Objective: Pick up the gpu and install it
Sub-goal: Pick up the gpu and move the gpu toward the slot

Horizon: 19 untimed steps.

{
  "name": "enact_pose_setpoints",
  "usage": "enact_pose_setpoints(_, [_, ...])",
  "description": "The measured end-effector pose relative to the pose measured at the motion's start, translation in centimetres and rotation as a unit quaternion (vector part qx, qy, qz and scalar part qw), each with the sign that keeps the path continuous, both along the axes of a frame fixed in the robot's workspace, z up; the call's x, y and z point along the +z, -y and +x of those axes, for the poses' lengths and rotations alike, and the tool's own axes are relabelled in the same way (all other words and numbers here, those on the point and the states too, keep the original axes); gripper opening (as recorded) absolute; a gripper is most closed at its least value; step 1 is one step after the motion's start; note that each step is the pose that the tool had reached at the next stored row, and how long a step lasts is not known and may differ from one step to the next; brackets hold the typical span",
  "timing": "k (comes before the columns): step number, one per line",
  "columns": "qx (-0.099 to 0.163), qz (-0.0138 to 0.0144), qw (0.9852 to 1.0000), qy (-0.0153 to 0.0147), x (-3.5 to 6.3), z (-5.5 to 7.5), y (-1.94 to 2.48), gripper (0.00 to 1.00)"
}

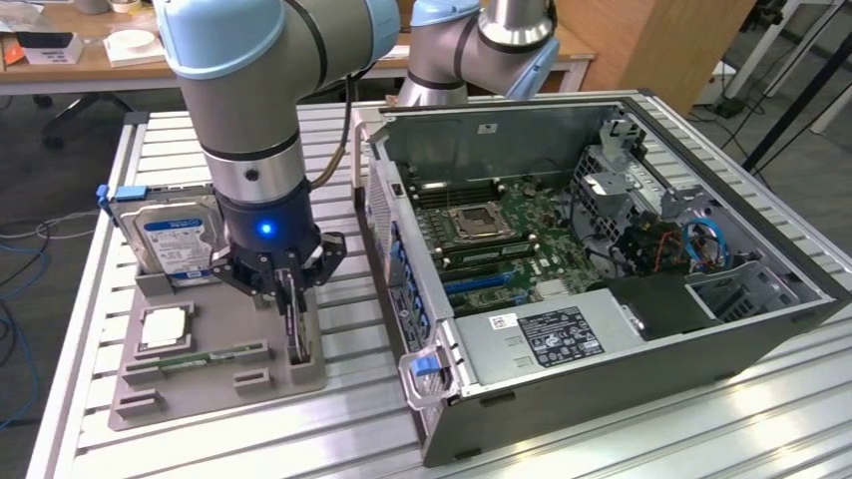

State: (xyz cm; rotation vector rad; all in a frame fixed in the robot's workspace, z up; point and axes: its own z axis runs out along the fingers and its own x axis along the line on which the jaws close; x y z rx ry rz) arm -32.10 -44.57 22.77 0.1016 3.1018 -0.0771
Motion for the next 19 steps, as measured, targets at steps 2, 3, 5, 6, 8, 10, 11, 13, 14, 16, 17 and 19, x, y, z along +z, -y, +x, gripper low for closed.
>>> enact_pose_setpoints(2, [0.0,0.0,1.0,0.0,0.0,0.0,0.0,0.26])
enact_pose_setpoints(3, [0.0,0.0,1.0,0.0,0.0,0.0,0.0,0.26])
enact_pose_setpoints(5, [0.0,0.0,1.0,0.0,0.0,0.0,0.0,0.26])
enact_pose_setpoints(6, [0.0,0.0,1.0,0.0,0.0,0.0,0.0,0.26])
enact_pose_setpoints(8, [0.0,0.0001,1.0,0.0001,0.01,0.0,0.0,0.26])
enact_pose_setpoints(10, [0.0,-0.0001,1.0,0.0,0.15,0.0,0.0,0.26])
enact_pose_setpoints(11, [0.0,-0.0002,1.0,0.0,0.24,0.0,0.0,0.26])
enact_pose_setpoints(13, [0.0,-0.0007,1.0,0.0,0.44,0.0,0.0,0.26])
enact_pose_setpoints(14, [0.0,-0.0011,1.0,0.0,0.56,0.0,0.0,0.26])
enact_pose_setpoints(16, [0.0,-0.0018,1.0,0.0,0.86,0.0,0.0,0.26])
enact_pose_setpoints(17, [0.0,-0.0021,1.0,0.0,1.0,0.0,0.0,0.26])
enact_pose_setpoints(19, [0.0,-0.0027,1.0,0.0,1.3,0.0,0.0,0.26])
